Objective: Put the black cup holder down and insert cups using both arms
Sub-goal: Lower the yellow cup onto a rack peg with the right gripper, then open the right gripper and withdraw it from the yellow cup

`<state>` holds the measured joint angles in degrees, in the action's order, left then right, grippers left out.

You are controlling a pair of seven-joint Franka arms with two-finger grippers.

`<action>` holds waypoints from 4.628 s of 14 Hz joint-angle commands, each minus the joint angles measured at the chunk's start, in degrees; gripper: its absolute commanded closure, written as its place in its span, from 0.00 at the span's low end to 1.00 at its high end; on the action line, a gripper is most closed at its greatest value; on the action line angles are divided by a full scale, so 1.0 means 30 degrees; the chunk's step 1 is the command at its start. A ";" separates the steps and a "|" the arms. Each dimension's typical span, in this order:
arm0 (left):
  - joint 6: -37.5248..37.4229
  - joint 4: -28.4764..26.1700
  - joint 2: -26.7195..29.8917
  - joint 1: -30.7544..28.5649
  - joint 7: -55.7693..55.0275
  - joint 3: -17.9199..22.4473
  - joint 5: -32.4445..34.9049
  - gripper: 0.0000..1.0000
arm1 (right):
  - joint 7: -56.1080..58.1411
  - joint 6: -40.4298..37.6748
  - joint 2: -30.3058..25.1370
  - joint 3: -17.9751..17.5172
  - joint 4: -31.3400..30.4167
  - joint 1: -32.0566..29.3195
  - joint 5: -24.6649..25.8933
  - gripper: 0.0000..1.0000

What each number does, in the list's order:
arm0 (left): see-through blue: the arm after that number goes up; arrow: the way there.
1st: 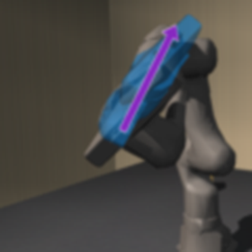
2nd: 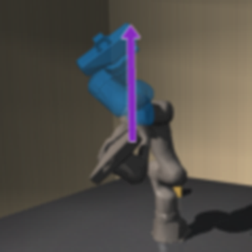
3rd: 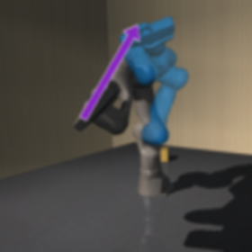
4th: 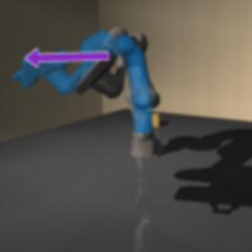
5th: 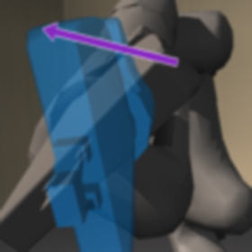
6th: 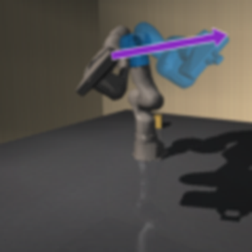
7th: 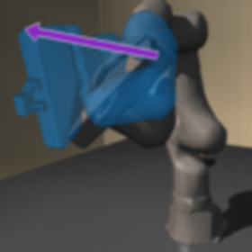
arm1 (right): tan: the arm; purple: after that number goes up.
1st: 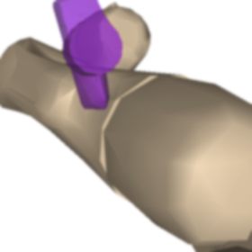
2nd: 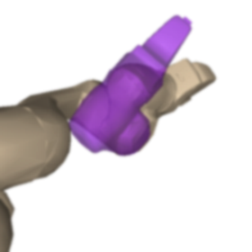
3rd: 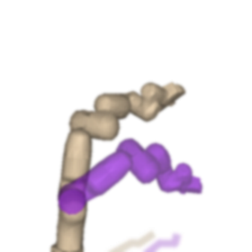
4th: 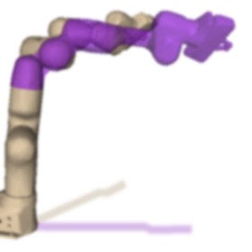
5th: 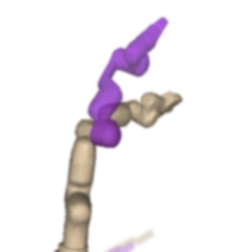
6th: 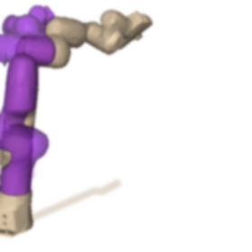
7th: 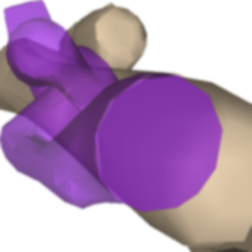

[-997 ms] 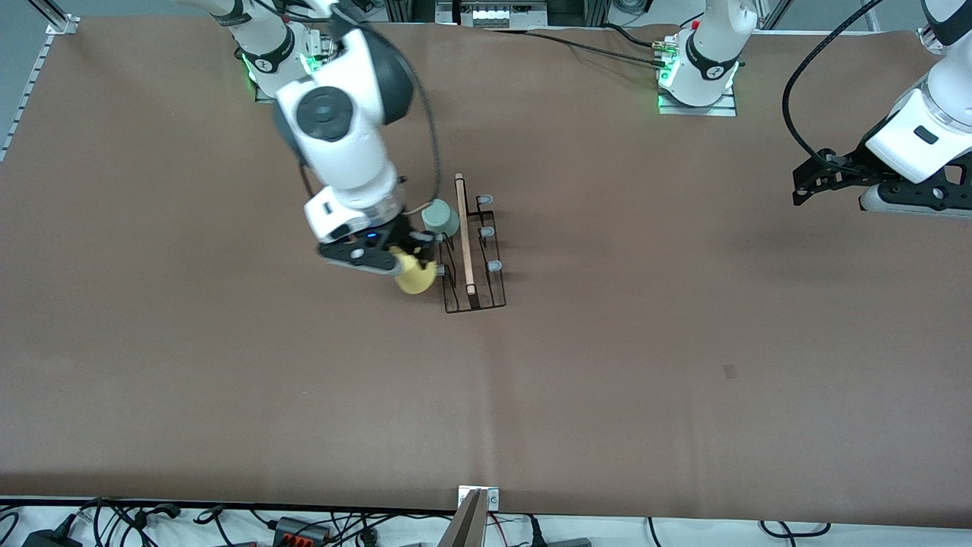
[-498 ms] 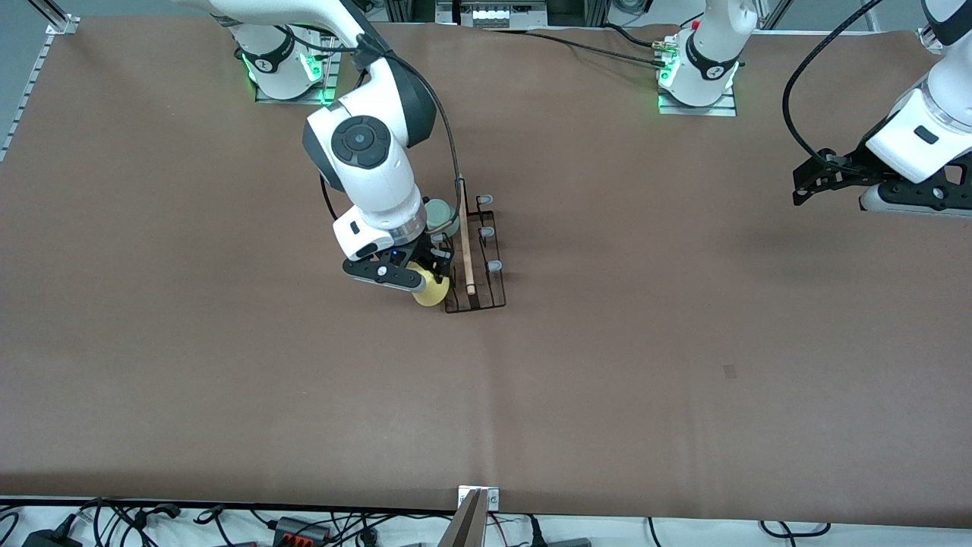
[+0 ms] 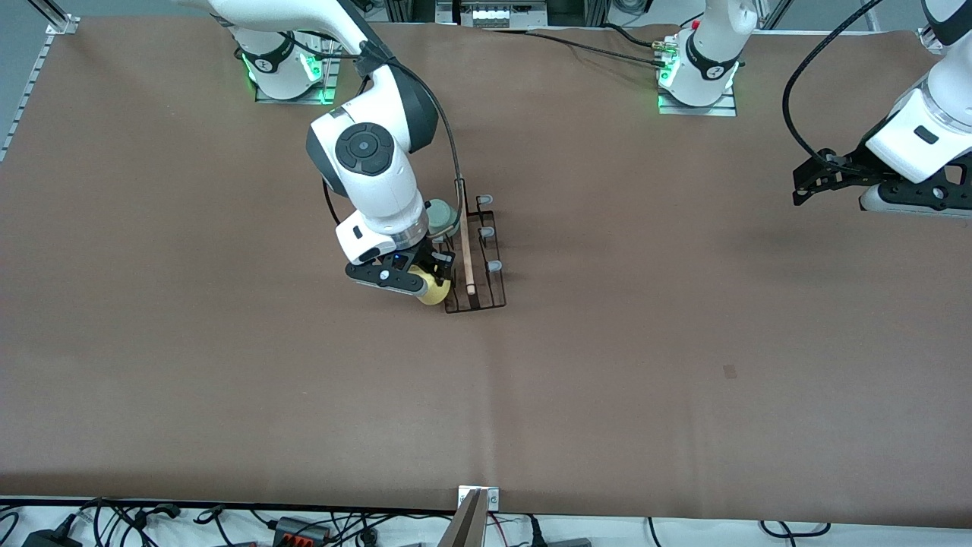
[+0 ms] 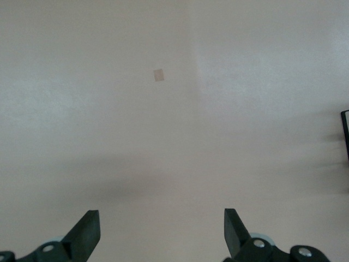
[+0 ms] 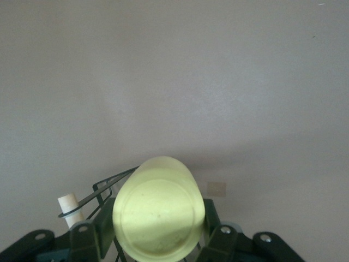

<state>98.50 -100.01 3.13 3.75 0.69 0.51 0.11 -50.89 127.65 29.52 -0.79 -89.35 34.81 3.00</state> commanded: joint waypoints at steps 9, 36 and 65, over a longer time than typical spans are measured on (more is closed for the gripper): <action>-0.0315 0.0555 -0.0280 0.0040 0.0033 0.0033 -0.0065 0.00 | -0.0586 -0.0127 0.0680 0.0000 0.0428 0.0527 0.0113 0.56; -0.0432 0.0526 -0.0251 0.0040 0.0063 0.0180 -0.0065 0.00 | -0.5822 0.2798 -0.2808 -0.0029 -0.2469 0.0994 0.5586 0.84; -0.0461 0.0525 -0.0251 0.0040 0.0238 0.0209 -0.0065 0.00 | -1.0315 0.3183 -0.2719 -0.2021 -0.4874 0.1259 1.0133 0.00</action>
<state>98.30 -100.01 3.13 3.68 0.70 0.79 0.11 -81.50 136.92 22.63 -6.48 -103.03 39.19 31.92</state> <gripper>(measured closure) 0.000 0.009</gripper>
